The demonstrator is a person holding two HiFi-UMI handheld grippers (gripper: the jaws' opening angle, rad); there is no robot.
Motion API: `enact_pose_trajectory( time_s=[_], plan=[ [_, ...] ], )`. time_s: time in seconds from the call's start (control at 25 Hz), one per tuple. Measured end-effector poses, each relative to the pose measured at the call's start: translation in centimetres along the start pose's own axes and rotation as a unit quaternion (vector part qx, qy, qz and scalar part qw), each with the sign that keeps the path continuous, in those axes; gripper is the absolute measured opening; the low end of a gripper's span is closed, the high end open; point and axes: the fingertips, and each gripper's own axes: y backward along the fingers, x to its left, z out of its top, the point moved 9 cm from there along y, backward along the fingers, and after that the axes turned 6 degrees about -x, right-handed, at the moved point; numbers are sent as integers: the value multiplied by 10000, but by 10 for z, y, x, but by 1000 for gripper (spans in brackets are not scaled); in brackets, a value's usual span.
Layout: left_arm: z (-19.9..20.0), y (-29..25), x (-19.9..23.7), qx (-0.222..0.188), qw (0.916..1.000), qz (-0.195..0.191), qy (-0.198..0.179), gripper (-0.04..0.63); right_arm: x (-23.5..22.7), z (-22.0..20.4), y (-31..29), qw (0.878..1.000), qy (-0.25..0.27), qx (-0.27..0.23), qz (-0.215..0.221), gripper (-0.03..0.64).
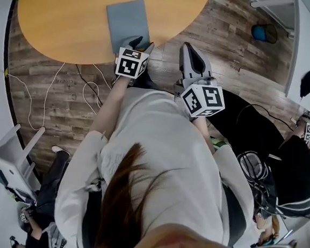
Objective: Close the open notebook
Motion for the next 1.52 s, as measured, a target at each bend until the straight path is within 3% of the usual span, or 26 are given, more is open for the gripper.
enact_pose_trajectory(
  time_s=[0.24, 0.84, 1.12, 1.52],
  plan=[
    [2, 6, 3, -85, 9998, 173, -19, 130, 2, 0, 0, 10000, 11, -39, 76, 3],
    [11, 26, 16, -379, 9983, 399, -186, 21, 22, -2, -5, 9998, 127, -20, 123, 3],
    [40, 46, 34, -865, 9951, 419, -233, 17, 30, 7, -17, 9993, 360, -80, -61, 3],
    [99, 90, 66, -1733, 9834, 434, -321, 17, 53, 15, -45, 9986, 448, -173, -239, 3]
  ],
)
